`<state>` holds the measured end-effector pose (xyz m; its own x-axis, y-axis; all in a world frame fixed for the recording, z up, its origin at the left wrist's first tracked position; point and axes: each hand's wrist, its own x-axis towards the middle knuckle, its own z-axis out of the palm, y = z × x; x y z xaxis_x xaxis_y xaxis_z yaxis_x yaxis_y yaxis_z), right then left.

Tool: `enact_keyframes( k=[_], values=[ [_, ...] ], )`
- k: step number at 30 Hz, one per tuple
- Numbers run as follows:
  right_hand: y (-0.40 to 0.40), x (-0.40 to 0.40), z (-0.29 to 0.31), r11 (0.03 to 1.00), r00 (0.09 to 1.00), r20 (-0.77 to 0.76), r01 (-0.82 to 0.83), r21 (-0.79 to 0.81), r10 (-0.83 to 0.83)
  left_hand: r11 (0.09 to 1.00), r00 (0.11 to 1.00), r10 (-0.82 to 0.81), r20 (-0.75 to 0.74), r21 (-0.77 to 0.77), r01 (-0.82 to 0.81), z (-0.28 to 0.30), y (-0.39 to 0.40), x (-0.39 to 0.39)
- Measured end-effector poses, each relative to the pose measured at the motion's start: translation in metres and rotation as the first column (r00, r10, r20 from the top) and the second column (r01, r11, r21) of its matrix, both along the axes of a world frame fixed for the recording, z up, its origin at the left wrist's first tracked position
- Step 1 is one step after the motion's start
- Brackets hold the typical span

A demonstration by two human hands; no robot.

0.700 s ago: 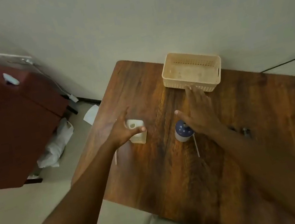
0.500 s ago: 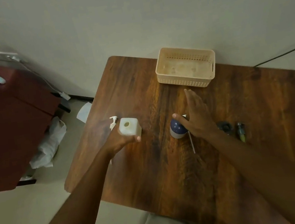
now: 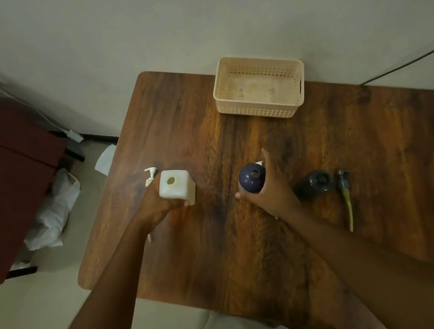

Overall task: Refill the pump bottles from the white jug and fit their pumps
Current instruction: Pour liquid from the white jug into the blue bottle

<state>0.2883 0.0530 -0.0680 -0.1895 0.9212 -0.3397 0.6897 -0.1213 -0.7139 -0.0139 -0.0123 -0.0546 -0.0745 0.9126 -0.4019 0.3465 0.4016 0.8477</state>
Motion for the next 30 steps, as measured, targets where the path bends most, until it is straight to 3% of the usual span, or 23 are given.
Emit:
enact_keyframes(
  k=[7,14,22,27,30],
  values=[
    [0.001,-0.004,-0.015,0.998,0.999,0.043,0.019,0.052,-0.021,1.000,1.000,0.027,-0.013,0.011,-0.027,-0.001,0.000,0.008],
    [0.008,0.007,0.008,0.995,0.995,-0.086,0.061,0.075,-0.054,0.997,0.998,0.031,0.054,0.066,-0.035,0.020,0.015,0.031],
    [0.033,0.041,0.079,0.967,0.960,-0.271,0.126,0.220,-0.063,0.995,0.992,-0.026,0.127,0.102,0.013,0.101,0.048,0.069],
    [0.052,0.063,0.130,0.949,0.930,-0.362,0.172,0.266,-0.067,0.979,0.992,-0.083,0.094,0.194,0.064,0.175,0.059,0.105],
    [0.058,0.078,0.162,0.937,0.897,-0.437,0.201,0.287,-0.059,0.932,0.994,-0.110,-0.026,0.344,0.112,0.217,0.062,0.127]
  ],
)
